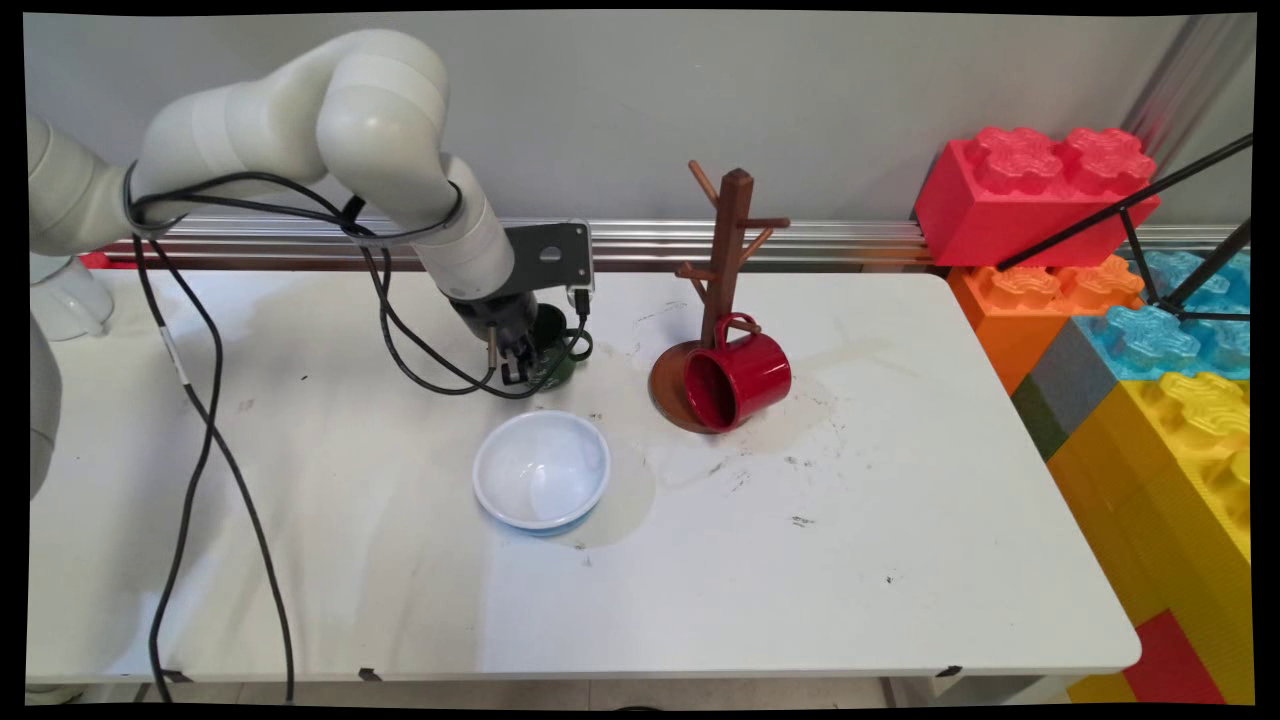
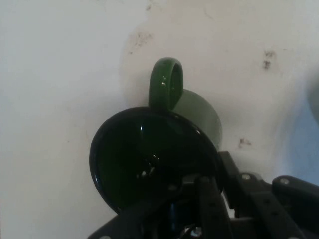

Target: Place the picked object on the table

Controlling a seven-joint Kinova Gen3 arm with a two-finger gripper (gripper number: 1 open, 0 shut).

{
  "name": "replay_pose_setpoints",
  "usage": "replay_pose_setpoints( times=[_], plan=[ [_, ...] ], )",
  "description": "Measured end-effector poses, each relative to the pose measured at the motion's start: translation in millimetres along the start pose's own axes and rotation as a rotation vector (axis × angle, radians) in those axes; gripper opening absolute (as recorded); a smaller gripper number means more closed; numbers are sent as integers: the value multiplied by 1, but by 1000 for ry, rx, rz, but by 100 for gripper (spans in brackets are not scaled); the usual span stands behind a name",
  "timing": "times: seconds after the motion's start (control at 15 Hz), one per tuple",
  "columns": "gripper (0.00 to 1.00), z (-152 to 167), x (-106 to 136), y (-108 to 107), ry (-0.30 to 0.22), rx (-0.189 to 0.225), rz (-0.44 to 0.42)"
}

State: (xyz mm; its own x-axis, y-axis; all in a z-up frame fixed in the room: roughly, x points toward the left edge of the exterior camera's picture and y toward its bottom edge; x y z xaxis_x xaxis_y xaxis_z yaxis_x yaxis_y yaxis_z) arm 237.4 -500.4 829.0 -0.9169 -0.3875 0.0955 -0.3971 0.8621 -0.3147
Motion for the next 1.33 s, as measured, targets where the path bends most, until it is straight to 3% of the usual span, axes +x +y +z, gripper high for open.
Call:
replay_pose_setpoints(
  times=[0.93,1.27,1.33],
  plan=[
    [0,15,7,3,-3,-12,-26],
    [0,10,11,3,24,-32,-39],
    [100,7,12,3,34,-35,-39]
  ],
)
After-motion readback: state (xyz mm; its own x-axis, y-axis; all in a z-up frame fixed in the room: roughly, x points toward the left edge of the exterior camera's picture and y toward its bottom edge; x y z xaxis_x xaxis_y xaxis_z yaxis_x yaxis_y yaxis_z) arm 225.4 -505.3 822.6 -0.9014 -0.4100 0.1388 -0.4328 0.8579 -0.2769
